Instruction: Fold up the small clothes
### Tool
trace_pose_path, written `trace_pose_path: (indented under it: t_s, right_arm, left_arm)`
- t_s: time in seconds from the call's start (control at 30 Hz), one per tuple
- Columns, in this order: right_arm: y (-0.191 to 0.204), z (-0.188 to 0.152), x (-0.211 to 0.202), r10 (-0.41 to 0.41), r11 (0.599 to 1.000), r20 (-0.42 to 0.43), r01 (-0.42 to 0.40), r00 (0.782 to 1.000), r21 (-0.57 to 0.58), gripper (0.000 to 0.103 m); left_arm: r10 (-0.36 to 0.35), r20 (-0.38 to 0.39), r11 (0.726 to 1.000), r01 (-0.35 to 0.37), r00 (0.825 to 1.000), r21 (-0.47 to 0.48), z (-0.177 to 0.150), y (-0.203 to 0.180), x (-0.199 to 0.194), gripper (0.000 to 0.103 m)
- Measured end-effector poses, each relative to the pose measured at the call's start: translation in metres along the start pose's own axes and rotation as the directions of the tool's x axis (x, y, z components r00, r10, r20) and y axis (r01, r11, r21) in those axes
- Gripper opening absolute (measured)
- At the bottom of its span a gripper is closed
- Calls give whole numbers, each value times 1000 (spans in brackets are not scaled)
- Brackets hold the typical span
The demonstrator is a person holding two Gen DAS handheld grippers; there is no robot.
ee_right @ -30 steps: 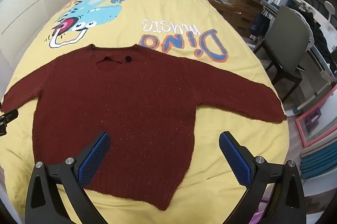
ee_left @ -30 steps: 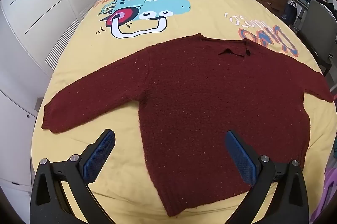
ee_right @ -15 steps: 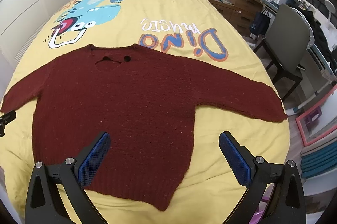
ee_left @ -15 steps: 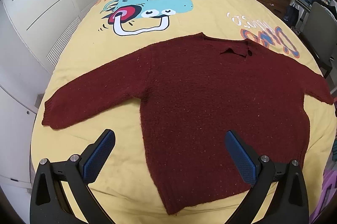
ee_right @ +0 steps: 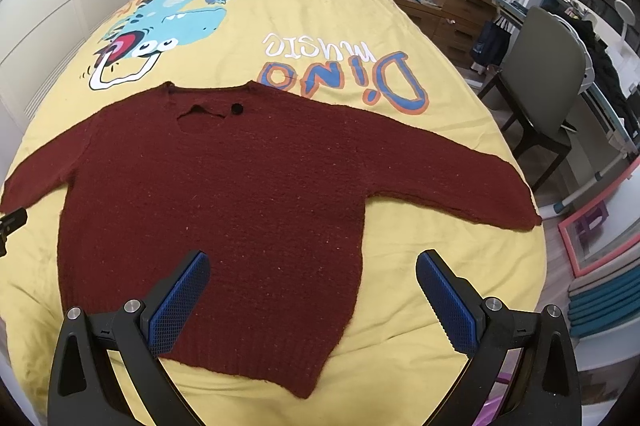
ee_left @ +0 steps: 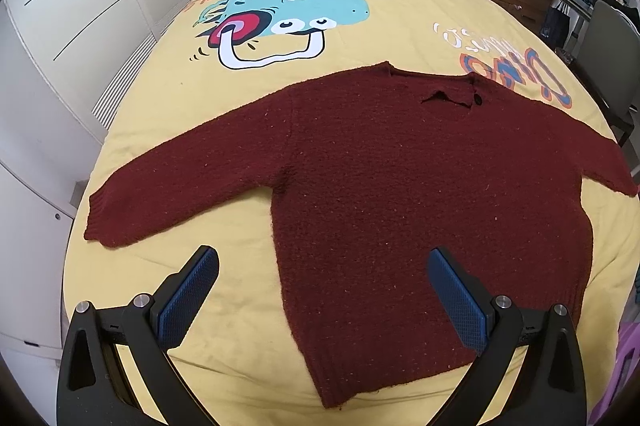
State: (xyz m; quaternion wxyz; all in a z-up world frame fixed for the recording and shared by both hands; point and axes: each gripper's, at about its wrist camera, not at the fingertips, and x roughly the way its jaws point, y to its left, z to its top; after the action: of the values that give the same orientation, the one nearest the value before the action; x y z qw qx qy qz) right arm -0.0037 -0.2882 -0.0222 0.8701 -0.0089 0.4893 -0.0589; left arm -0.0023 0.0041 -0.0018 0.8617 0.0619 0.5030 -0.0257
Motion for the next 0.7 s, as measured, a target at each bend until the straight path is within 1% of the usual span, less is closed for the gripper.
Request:
trace_pose_path:
  t_s: [0.7]
  right_arm:
    - [-5, -2, -2, -18, 1000, -7, 18, 1000, -2, 103]
  left_arm:
    - [-3, -9, 1000, 3, 1000, 16, -1, -5, 5, 102]
